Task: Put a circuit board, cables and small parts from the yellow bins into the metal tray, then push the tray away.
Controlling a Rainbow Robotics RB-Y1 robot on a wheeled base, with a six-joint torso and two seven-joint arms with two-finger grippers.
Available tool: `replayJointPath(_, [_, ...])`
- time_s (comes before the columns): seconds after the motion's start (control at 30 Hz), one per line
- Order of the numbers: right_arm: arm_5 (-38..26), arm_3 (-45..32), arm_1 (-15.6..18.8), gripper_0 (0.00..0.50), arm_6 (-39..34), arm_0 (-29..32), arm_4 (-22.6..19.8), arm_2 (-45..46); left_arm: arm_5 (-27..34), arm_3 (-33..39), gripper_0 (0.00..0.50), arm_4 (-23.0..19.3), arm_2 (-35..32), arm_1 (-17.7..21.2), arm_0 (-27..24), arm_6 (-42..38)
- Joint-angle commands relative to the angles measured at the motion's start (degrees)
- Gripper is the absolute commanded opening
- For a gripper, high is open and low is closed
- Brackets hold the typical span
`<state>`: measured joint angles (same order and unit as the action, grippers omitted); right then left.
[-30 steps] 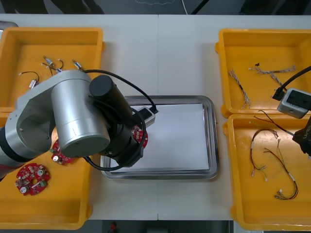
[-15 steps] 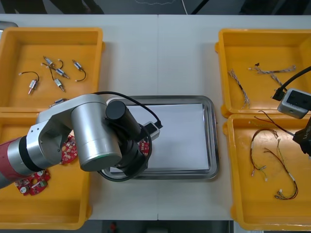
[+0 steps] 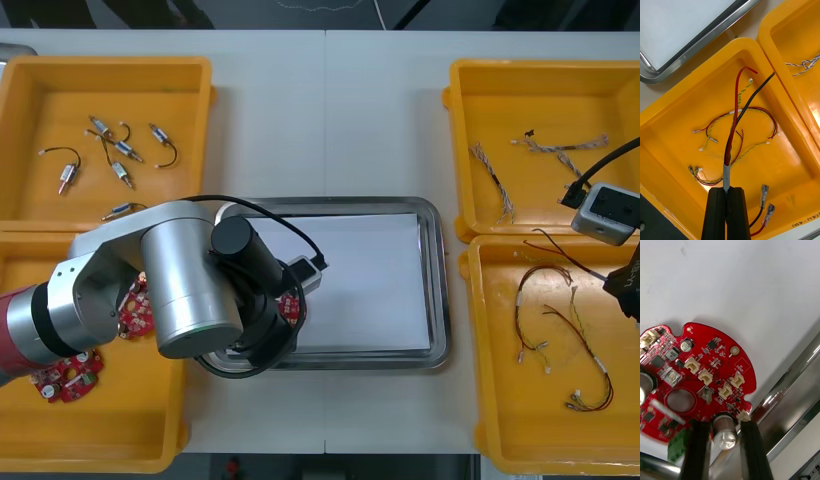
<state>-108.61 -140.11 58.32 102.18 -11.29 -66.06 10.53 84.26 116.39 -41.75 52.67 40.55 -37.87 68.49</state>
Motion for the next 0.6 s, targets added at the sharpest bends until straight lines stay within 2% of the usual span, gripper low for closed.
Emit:
replayJointPath(0.03, [-0.5, -1.6, 2.2, 0.0, 1.0, -1.2, -0.1, 0.2, -0.8, 0.9, 0.5, -0.4, 0.8, 1.8, -1.9, -6.4])
replayJointPath(0.37, [-1.0, -1.7, 2.2, 0.0, 0.9, -1.2, -0.5, 0.2, 0.8, 3.9, 0.5, -0.9, -1.1, 1.5, -1.9, -8.4])
replayJointPath(0.6, [-0.9, -2.0, 2.2, 0.0, 0.8, -1.2, -0.9, 0.4, 9.9, 8.2, 0.5, -2.9, -8.2, 0.0, -1.9, -9.6])
